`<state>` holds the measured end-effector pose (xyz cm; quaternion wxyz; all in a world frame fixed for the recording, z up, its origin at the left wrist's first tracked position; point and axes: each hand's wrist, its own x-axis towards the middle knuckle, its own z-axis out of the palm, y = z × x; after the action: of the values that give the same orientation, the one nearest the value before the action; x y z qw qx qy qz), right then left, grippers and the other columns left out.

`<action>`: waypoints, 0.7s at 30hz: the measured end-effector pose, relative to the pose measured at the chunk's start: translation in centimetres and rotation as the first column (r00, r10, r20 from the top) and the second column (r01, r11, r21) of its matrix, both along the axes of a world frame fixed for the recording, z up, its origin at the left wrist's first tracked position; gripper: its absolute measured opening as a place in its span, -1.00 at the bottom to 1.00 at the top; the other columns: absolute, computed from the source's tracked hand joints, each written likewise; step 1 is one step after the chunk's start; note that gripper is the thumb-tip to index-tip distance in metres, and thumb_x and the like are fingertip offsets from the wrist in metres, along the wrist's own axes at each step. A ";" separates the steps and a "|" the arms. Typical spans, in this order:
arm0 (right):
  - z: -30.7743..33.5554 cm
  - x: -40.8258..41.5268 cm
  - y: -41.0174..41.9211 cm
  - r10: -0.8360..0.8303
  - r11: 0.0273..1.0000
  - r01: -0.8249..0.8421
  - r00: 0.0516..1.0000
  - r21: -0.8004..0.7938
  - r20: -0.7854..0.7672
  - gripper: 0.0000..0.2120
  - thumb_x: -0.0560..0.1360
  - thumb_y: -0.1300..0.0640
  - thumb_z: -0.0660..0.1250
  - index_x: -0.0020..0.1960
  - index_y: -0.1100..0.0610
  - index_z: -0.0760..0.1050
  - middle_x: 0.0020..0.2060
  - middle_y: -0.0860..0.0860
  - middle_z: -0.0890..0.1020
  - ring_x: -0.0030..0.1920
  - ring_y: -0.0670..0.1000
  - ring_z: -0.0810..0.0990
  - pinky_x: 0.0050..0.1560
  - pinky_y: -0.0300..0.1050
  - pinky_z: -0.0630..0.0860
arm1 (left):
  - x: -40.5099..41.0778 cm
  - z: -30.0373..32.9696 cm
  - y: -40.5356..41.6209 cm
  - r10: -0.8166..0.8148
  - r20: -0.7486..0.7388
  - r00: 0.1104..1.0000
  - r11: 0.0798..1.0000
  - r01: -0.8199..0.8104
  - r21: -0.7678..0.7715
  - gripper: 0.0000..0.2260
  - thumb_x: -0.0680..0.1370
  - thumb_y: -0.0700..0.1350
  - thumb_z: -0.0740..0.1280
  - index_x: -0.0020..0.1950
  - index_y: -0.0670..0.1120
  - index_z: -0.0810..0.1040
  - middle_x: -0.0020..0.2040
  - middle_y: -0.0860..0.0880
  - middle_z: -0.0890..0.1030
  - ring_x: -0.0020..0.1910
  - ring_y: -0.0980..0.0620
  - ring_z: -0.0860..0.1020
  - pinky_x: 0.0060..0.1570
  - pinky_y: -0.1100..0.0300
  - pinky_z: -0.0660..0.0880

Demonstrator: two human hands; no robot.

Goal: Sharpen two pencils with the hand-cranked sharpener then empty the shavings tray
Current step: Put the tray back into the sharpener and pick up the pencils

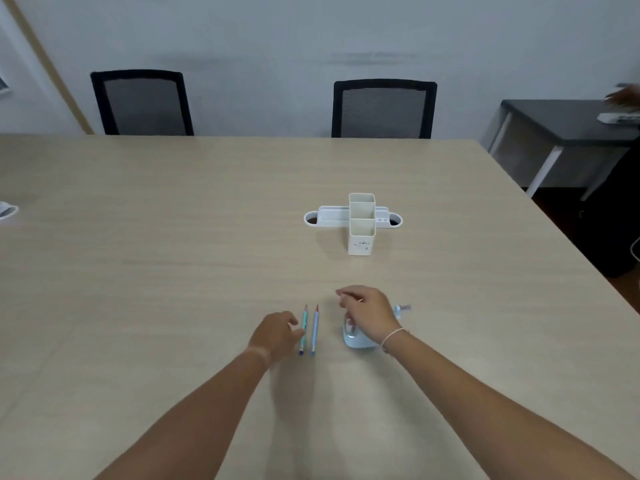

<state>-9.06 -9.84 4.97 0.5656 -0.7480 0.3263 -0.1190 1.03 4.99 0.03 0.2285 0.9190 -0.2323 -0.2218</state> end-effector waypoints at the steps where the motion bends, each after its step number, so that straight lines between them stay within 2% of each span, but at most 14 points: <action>1: -0.7 0.2 1.3 0.034 0.999 -0.034 0.999 -0.006 -0.028 -0.78 0.49 0.33 0.21 0.03 0.27 0.59 -0.39 -0.11 0.52 -0.49 -0.20 0.45 -0.36 -0.33 0.41 | -0.2 -0.3 -0.3 0.016 -0.012 1.000 1.000 -0.016 -0.014 -0.75 0.48 -0.07 0.34 0.10 -0.16 0.56 0.07 -0.18 0.62 0.10 -0.11 0.55 0.08 0.16 0.44; 3: -1.7 0.4 3.4 0.092 0.994 -0.097 0.993 -0.052 -0.077 -0.76 0.47 0.33 0.21 0.07 0.26 0.58 -0.35 -0.14 0.54 -0.34 -0.11 0.48 -0.21 -0.28 0.42 | -0.3 -0.8 -1.0 0.044 -0.033 0.998 0.998 -0.046 -0.042 -0.78 0.48 -0.09 0.33 0.06 -0.18 0.56 0.07 -0.19 0.62 0.10 -0.14 0.55 0.08 0.12 0.45; 5: -2.5 0.2 4.9 0.116 0.986 -0.131 0.984 -0.107 -0.138 -0.75 0.48 0.32 0.21 0.10 0.25 0.57 -0.17 0.02 0.67 -0.14 0.01 0.56 -0.08 -0.30 0.38 | -0.1 -1.3 -1.5 0.061 -0.041 0.997 0.997 -0.063 -0.049 -0.81 0.47 -0.10 0.34 0.00 -0.19 0.56 0.06 -0.20 0.63 0.10 -0.14 0.55 0.05 0.10 0.45; 7: -3.2 0.1 5.4 0.104 0.980 -0.132 0.977 -0.146 -0.184 -0.74 0.48 0.33 0.20 0.12 0.25 0.56 0.03 0.16 0.67 0.00 0.06 0.58 -0.09 -0.38 0.32 | 0.2 -1.9 -1.6 0.060 -0.045 0.997 0.998 -0.062 -0.032 -0.87 0.45 -0.15 0.34 -0.05 -0.17 0.54 0.04 -0.20 0.63 0.08 -0.14 0.56 0.01 0.11 0.46; 9: -3.8 0.3 5.7 0.089 0.978 -0.129 0.969 -0.165 -0.231 -0.71 0.48 0.33 0.17 0.15 0.26 0.54 0.08 0.19 0.65 0.00 0.06 0.59 -0.09 -0.36 0.34 | 0.8 -2.4 -1.5 0.049 -0.031 0.998 0.999 -0.049 -0.016 -0.88 0.44 -0.20 0.31 -0.05 -0.19 0.54 0.06 -0.22 0.62 0.09 -0.15 0.55 0.02 0.10 0.46; 13: -5.3 1.4 6.0 0.069 0.959 -0.152 0.943 -0.239 -0.325 -0.69 0.47 0.31 0.18 0.18 0.29 0.51 0.09 0.26 0.63 0.13 0.16 0.56 0.11 -0.18 0.41 | 2.1 -2.8 -0.8 0.047 -0.006 0.999 0.999 -0.048 -0.026 -0.82 0.43 -0.22 0.32 0.00 -0.23 0.56 0.07 -0.25 0.62 0.12 -0.18 0.54 0.06 0.08 0.46; 15: -6.0 2.3 6.3 0.051 0.949 -0.167 0.918 -0.266 -0.393 -0.68 0.47 0.27 0.19 0.19 0.31 0.47 0.07 0.29 0.60 0.13 0.20 0.53 0.11 -0.11 0.42 | 2.9 -2.7 0.1 0.047 -0.006 0.999 0.999 -0.047 -0.026 -0.82 0.43 -0.22 0.32 0.00 -0.23 0.56 0.07 -0.25 0.62 0.12 -0.18 0.55 0.07 0.07 0.46; 18: -6.7 3.6 6.8 0.020 0.913 -0.215 0.872 -0.346 -0.488 -0.68 0.49 0.24 0.18 0.22 0.30 0.38 0.13 0.27 0.50 0.15 0.21 0.49 0.12 -0.04 0.40 | 4.1 -2.4 1.8 0.073 -0.014 0.997 0.996 -0.074 -0.051 -0.85 0.41 -0.20 0.34 -0.05 -0.20 0.57 0.02 -0.24 0.63 0.05 -0.18 0.57 0.03 0.06 0.48; 21: -7.1 5.1 7.4 -0.016 0.897 -0.209 0.865 -0.390 -0.502 -0.65 0.52 0.29 0.12 0.31 0.22 0.29 0.18 0.22 0.43 0.16 0.21 0.50 0.14 -0.02 0.44 | 5.2 -1.8 3.5 0.141 -0.040 0.989 0.984 -0.144 -0.104 -0.89 0.39 -0.20 0.35 -0.11 -0.18 0.57 -0.08 -0.18 0.64 -0.05 -0.16 0.59 -0.07 0.10 0.51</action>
<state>-3.99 -2.45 -2.17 0.2889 -0.8754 0.3860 0.0355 6.21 8.53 -1.81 0.2962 0.9161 -0.1737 -0.2072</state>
